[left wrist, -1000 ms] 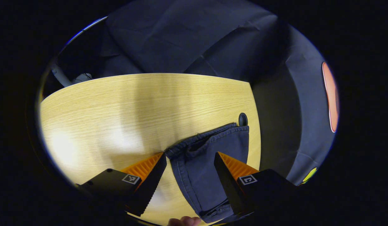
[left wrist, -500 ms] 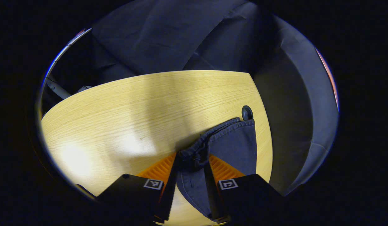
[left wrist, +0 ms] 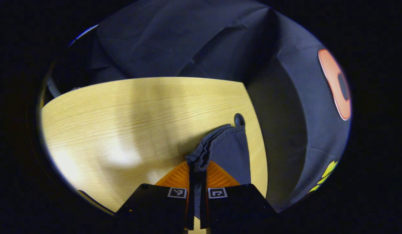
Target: Grasp the waist and the cuffs of the jeans and fold them to make the two legs overlap; first hold the waist and fold one-third of the jeans toward the cuffs, then hold the cuffs and fold the remaining one-third in the same direction to finish folding.
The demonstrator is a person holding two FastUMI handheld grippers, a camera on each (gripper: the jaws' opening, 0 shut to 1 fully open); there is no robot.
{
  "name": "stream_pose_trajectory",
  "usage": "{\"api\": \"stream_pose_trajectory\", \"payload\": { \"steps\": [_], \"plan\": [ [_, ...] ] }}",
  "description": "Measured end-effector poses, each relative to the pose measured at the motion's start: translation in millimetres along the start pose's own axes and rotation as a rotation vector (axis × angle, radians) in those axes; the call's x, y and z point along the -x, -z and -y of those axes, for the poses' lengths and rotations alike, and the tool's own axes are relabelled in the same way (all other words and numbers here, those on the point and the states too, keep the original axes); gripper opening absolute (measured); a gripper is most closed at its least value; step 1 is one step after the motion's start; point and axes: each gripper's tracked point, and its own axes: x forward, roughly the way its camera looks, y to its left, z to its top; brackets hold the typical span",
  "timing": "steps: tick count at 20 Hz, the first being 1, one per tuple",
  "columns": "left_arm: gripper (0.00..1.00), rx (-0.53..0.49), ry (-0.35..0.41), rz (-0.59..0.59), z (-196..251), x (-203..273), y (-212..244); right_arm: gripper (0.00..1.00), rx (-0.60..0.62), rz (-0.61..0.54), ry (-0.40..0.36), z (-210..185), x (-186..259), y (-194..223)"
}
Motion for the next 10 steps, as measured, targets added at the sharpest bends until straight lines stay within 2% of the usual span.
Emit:
{"api": "stream_pose_trajectory", "payload": {
  "steps": [4,7,10],
  "plan": [
    [0.08,-0.106,0.123,0.059,65,41,7,0.98,-0.03,0.047,0.004,3,25,1],
    [0.08,-0.241,0.243,0.104,125,86,41,0.97,-0.04,0.092,0.023,11,45,-1],
    [0.08,-0.361,0.365,0.105,182,127,104,0.97,-0.056,0.13,0.065,31,75,4]
  ]
}}
